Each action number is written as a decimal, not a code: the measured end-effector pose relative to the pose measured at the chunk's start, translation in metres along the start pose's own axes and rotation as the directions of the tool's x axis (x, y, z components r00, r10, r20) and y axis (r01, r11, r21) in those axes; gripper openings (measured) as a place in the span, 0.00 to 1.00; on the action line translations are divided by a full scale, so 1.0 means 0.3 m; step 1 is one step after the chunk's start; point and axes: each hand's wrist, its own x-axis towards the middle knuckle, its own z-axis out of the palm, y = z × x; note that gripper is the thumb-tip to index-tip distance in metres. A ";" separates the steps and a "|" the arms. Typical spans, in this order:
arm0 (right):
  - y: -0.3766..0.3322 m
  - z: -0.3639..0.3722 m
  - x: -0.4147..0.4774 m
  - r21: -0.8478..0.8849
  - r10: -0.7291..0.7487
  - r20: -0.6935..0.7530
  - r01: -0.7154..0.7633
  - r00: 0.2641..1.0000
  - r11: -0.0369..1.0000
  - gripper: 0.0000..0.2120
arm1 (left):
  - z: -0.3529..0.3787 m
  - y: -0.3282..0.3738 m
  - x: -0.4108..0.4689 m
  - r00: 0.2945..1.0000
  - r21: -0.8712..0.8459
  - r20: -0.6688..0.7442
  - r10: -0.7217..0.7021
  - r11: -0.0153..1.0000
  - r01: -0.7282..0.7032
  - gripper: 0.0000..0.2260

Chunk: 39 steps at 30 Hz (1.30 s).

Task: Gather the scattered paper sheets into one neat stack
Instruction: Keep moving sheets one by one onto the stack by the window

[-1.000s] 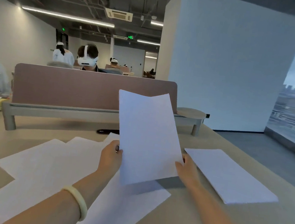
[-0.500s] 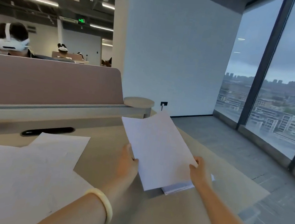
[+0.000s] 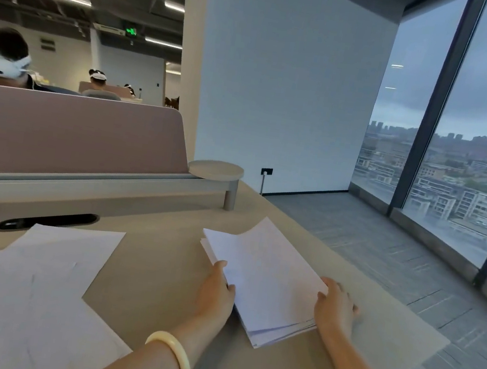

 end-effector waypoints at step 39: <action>-0.085 -0.011 -0.099 0.093 -0.194 -0.049 0.198 0.980 0.976 0.25 | -0.117 -0.030 -0.044 0.997 0.370 0.047 0.060 0.926 -0.073 0.33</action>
